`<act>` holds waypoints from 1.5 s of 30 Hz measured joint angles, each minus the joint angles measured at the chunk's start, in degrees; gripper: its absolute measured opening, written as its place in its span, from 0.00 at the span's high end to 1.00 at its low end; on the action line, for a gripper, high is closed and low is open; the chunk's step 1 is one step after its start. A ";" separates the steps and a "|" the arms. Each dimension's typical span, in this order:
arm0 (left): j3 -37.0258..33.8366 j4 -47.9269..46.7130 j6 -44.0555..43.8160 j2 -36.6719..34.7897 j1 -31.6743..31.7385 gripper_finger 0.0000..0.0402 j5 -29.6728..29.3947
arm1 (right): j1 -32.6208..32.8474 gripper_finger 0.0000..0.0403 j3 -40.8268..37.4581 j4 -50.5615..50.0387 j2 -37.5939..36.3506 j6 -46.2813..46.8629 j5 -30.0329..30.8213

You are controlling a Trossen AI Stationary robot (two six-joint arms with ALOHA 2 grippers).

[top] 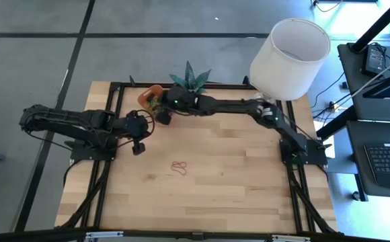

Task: Pick and place rubber bands into bin
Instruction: Put the green rubber band into the orange bin, then put the red rubber band into the orange bin

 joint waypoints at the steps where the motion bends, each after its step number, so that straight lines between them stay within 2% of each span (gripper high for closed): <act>1: -0.01 -0.01 -0.01 -0.02 0.26 1.00 -0.01 | -0.21 0.97 0.97 -0.78 0.92 -0.04 0.06; 15: -0.01 -0.05 -0.22 0.00 2.49 0.99 0.16 | -0.59 0.77 2.54 -5.92 2.01 0.16 0.04; 27: -0.01 -0.03 -0.87 0.00 2.42 1.00 1.97 | 0.93 0.75 2.43 -12.76 1.11 0.18 0.01; 32: -0.01 -0.09 -0.80 -0.01 2.42 0.99 1.96 | 2.54 0.79 2.43 -18.32 -3.35 0.06 0.01; 40: -0.03 0.01 9.11 0.00 2.42 0.99 3.91 | 6.03 0.98 2.48 -43.04 -8.64 3.25 -1.76; 42: -0.03 0.03 9.22 0.01 2.42 1.00 3.97 | 7.43 0.98 0.91 -47.74 -9.42 5.01 -2.38; 45: -0.03 0.18 9.30 0.47 2.31 1.00 6.31 | 9.85 0.97 -6.12 -47.40 -12.79 6.38 -2.41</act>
